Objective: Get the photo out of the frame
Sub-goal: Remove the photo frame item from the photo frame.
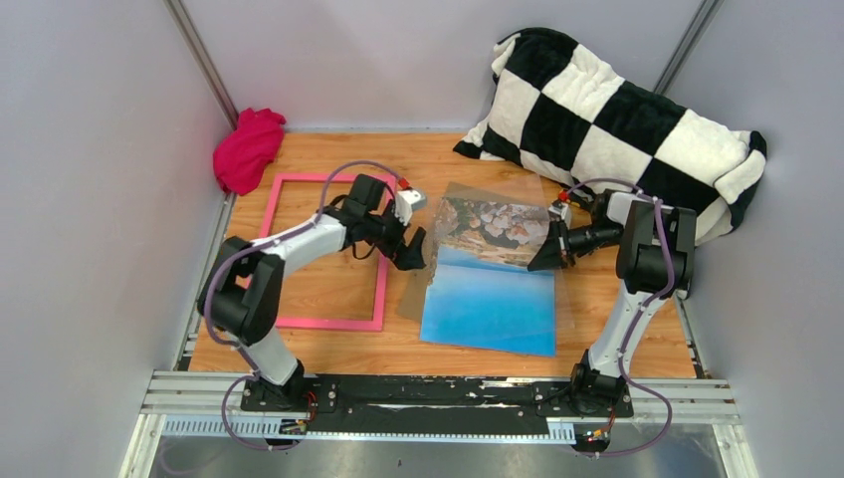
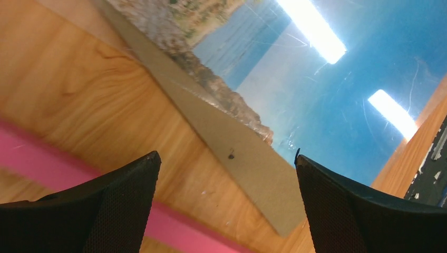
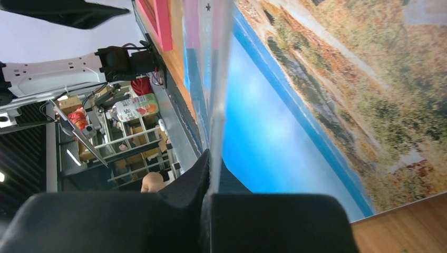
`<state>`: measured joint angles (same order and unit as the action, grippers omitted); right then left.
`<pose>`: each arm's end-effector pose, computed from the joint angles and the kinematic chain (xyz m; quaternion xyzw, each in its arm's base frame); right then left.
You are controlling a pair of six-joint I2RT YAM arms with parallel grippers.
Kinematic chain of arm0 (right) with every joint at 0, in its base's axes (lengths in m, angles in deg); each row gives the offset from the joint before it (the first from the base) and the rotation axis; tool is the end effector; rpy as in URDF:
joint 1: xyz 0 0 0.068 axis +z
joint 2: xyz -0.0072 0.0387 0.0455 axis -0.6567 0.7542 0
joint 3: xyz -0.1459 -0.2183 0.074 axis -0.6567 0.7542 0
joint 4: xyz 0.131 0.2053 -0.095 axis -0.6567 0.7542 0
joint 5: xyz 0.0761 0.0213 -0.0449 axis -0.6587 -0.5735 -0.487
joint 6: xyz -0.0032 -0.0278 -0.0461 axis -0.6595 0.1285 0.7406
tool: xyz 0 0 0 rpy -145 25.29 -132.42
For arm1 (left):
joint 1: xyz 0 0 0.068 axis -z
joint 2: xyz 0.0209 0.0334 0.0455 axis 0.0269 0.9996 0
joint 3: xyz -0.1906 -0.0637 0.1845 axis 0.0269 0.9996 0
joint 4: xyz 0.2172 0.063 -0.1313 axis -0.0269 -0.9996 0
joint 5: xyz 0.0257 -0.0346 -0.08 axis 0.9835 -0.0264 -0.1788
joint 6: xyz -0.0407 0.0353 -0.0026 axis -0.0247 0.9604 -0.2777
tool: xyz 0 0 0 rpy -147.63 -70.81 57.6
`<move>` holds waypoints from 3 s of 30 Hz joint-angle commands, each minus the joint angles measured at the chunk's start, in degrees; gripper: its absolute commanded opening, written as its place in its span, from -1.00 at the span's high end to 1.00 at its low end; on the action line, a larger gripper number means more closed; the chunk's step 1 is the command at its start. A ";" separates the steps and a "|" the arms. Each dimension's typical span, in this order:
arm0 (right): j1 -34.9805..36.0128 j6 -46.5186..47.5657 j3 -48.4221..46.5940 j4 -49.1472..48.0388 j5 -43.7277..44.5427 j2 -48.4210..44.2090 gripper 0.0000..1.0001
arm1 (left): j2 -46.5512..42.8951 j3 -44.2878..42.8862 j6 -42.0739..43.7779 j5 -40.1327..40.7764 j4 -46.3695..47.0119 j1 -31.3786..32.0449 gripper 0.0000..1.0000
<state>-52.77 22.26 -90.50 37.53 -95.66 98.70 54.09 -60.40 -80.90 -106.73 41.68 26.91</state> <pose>0.3232 -0.0345 0.1394 -0.0528 0.8426 0.5317 0.0677 0.2991 -0.1841 0.1857 0.3779 0.8298 -0.3183 0.2594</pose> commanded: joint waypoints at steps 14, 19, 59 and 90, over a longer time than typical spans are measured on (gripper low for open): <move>1.66 -9.37 -11.73 2.45 -10.58 -13.30 0.99 | -26.63 3.92 15.86 -10.55 -20.08 -36.13 -1.00; 4.49 -21.43 -7.43 -11.84 -4.26 -16.53 1.00 | -30.46 7.70 17.08 -9.09 -20.49 -41.64 -1.00; 19.11 -41.61 3.99 -30.67 16.86 -15.33 1.00 | -34.23 13.91 14.77 -2.96 -14.34 -41.72 -1.00; 26.96 -59.21 12.73 -44.57 27.71 -28.35 1.00 | -34.47 14.59 14.75 -1.33 -13.33 -41.72 -1.00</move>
<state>-27.94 -36.73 -78.41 -6.25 -71.97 71.97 20.63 -46.41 -66.25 -108.22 27.30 -14.58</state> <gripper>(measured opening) 0.003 0.997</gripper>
